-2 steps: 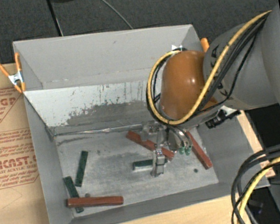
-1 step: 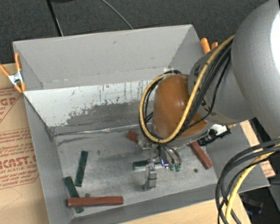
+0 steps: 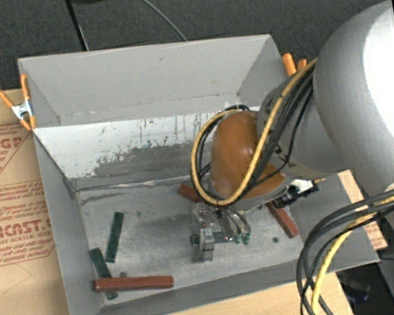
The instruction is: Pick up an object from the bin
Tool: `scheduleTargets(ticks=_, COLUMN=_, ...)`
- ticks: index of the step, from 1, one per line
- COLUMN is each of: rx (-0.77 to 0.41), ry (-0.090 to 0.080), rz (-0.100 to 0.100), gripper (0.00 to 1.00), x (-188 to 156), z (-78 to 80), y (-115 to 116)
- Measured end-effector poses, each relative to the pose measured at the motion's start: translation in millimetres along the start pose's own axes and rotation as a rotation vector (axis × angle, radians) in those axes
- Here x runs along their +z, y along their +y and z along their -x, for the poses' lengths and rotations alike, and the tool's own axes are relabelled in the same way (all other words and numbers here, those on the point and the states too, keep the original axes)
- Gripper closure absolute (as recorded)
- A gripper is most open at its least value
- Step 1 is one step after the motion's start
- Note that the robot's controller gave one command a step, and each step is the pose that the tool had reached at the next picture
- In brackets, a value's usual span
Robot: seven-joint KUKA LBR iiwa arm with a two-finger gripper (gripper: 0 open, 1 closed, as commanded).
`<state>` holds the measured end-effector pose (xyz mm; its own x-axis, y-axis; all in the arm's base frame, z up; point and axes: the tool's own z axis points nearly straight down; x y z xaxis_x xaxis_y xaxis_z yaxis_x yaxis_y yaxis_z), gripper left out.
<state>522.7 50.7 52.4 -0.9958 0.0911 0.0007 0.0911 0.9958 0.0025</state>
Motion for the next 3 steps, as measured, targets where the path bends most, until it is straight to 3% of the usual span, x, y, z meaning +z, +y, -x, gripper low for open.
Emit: scheduleTargets(ticks=3, rx=-0.002, ry=0.002, rz=-0.001, gripper=1.0, x=-16.2, z=-1.5, y=-0.2)
